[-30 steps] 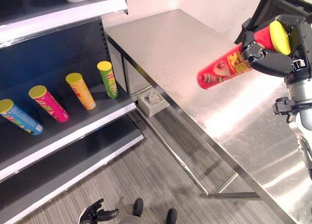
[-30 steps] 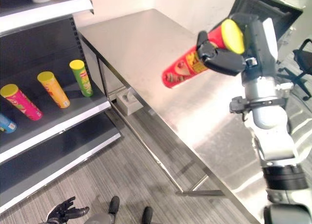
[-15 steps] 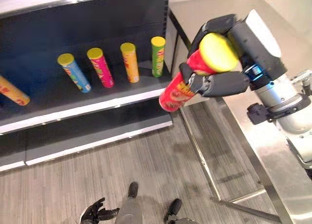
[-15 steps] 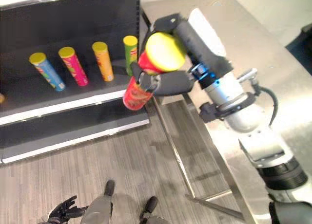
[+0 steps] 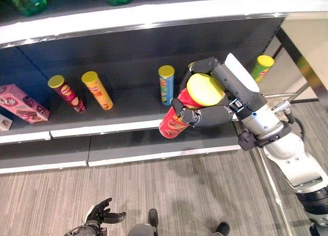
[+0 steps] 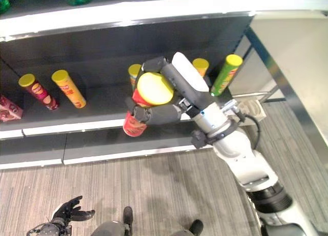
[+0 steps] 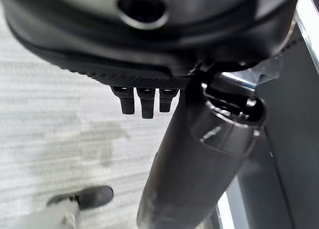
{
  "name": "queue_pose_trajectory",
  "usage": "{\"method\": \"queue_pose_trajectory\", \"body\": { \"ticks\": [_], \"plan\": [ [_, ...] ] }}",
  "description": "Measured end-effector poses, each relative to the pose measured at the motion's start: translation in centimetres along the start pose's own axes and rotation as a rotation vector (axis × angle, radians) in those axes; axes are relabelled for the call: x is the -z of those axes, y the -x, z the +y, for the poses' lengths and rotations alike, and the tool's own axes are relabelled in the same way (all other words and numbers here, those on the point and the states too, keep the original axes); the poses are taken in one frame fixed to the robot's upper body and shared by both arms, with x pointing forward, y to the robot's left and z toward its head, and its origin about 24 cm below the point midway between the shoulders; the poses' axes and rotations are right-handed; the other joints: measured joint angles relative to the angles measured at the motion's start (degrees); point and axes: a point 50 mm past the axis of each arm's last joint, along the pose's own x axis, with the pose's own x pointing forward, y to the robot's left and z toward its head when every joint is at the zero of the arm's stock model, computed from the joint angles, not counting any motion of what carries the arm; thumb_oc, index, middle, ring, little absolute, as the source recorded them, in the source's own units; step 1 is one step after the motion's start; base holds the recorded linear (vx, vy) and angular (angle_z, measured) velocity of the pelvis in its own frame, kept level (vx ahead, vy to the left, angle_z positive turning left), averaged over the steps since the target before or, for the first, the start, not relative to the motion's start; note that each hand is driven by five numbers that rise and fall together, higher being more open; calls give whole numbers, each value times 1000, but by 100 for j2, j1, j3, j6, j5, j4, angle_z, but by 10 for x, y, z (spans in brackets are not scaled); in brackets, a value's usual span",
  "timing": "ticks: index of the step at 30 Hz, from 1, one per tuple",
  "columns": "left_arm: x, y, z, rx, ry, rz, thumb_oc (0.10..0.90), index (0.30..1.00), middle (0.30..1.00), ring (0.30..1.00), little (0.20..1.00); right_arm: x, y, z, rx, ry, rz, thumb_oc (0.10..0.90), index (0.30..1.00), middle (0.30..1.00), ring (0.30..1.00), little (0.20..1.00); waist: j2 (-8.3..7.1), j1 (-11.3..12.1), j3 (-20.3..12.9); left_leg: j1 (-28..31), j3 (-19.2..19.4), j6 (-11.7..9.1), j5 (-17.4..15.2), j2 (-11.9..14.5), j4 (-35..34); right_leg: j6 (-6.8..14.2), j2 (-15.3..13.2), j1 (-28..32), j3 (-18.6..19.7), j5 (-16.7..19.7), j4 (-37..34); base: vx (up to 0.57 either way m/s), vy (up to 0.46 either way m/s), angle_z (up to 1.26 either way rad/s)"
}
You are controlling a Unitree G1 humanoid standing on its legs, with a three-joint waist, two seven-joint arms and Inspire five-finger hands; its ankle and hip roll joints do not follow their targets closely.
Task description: Put the goods on the table back onto the shelves and tidy them up.
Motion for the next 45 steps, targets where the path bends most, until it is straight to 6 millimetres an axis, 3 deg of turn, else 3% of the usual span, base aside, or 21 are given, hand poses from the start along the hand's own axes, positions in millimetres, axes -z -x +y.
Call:
{"method": "queue_pose_trajectory", "body": {
  "ticks": [1,2,3,4,5,6,7,10,12,16,18,19,21,24,26,28,29,31,36,40,45],
  "plan": [
    [-1,0,1,-1,-7,-4,800,900,900,900,900,4,3,3,-14,-3,26,400,300,300,300,300,88,-88,10,64,-142,53,38,127,-86,97,40,-239,504,-117,398,-11,123,71],
    [-1,0,2,-3,-15,-5,800,900,900,900,900,6,4,7,-29,-8,39,400,300,300,300,300,130,-76,16,143,-154,52,65,243,-222,434,215,-353,731,-611,432,-16,96,24],
    [1,1,5,-9,-18,1,800,900,900,900,900,6,5,9,-41,-10,38,400,300,300,300,300,122,-47,18,174,-168,62,118,273,-299,585,466,-391,875,-889,241,-14,101,11],
    [0,1,6,-12,-22,-1,800,900,900,900,900,7,5,10,-41,-13,41,400,300,300,300,300,107,-44,38,181,-207,64,129,342,-296,525,728,-479,774,-1180,331,-16,21,22],
    [0,1,7,-12,-21,0,800,900,900,900,900,10,6,10,-44,-12,53,400,300,300,300,300,104,-60,36,202,-303,26,154,426,-313,390,1173,-531,799,-1426,398,1,12,38],
    [0,1,6,-12,-22,1,800,900,900,900,900,12,7,11,-49,-12,62,400,300,300,300,300,71,-80,23,219,-377,-24,187,459,-344,256,1580,-506,788,-1475,332,43,-13,38],
    [4,2,0,4,-12,12,800,900,900,900,900,12,7,10,-56,2,61,400,300,300,300,300,12,-25,-28,284,-410,-122,250,400,-486,-414,1851,-410,691,-1490,-17,59,-31,26],
    [15,5,-12,33,1,37,800,900,900,900,900,10,3,14,-69,23,50,400,300,300,300,300,79,-22,-30,237,-511,-250,341,473,-571,-326,2102,-184,839,-1303,-519,54,-43,6],
    [19,6,-23,56,22,49,800,900,900,900,900,7,-1,23,-86,4,31,400,300,300,300,300,64,-11,-31,270,-520,-361,416,551,-669,-474,2220,-58,802,-1053,-882,63,-75,6],
    [22,8,-37,81,50,53,800,900,900,900,900,14,-1,34,-113,21,59,400,300,300,300,300,101,84,-12,201,-684,-436,465,604,-681,-442,2294,74,672,-1040,-1042,49,-66,18],
    [16,7,-40,89,66,28,800,900,900,900,900,24,0,38,-84,39,100,400,300,300,300,300,122,79,34,-68,-907,-485,487,554,-346,-422,2297,86,648,-1120,-1044,-60,11,72],
    [4,4,-42,97,66,-14,800,900,900,900,900,28,0,36,-77,75,120,400,300,300,300,300,133,21,122,-365,-1077,-592,562,422,14,-489,2236,76,755,-1161,-1047,15,72,128],
    [-11,1,-48,113,62,-59,800,900,900,900,900,37,0,31,-84,134,157,400,300,300,300,300,223,189,296,-638,-1065,-833,711,331,347,-695,2095,95,694,-1154,-1050,74,89,77],
    [4,1,-42,78,53,7,800,900,900,900,900,36,-10,38,-73,159,149,400,300,300,300,300,224,335,446,-669,-941,-757,609,563,89,-781,2005,100,729,-1164,-1088,129,114,4],
    [21,6,-33,38,45,71,800,900,900,900,900,33,-13,40,-32,187,134,400,300,300,300,300,215,338,572,-590,-978,-790,634,1017,-527,-713,2002,108,766,-1179,-1087,224,180,-2],
    [33,12,-35,42,50,96,800,900,900,900,900,35,-12,39,-23,221,150,400,300,300,300,300,355,316,574,-373,-949,-795,651,1016,-794,-498,2007,195,763,-1134,-1081,90,185,-13],
    [33,14,-34,43,50,88,800,900,900,900,900,36,-12,38,12,232,160,400,300,300,300,300,386,327,574,-251,-1008,-637,903,820,-762,-291,1889,245,792,-1089,-1047,40,191,-6],
    [11,8,-28,34,35,7,800,900,900,900,900,34,-16,33,39,252,148,400,300,300,300,300,301,383,568,-344,-973,-437,862,407,-756,-139,1493,178,795,-1051,-1047,12,141,13],
    [-13,3,-4,-43,22,-78,800,900,900,900,900,24,-37,30,88,274,81,400,300,300,300,300,297,670,566,-404,-810,-352,810,172,-756,54,1240,55,805,-937,-1048,-5,74,-7],
    [-6,5,-21,3,28,-63,800,900,900,900,900,56,-42,19,169,352,218,400,300,300,300,300,294,794,574,-716,-797,-327,832,276,-760,147,1347,-258,799,-1013,-1049,-10,20,-5],
    [-18,6,-31,42,34,-121,800,900,900,900,900,94,-46,-12,273,512,411,400,300,300,300,300,355,976,637,-1058,-971,-318,968,278,-757,102,1375,-525,715,-974,-1053,-14,-13,12]
  ]
}}
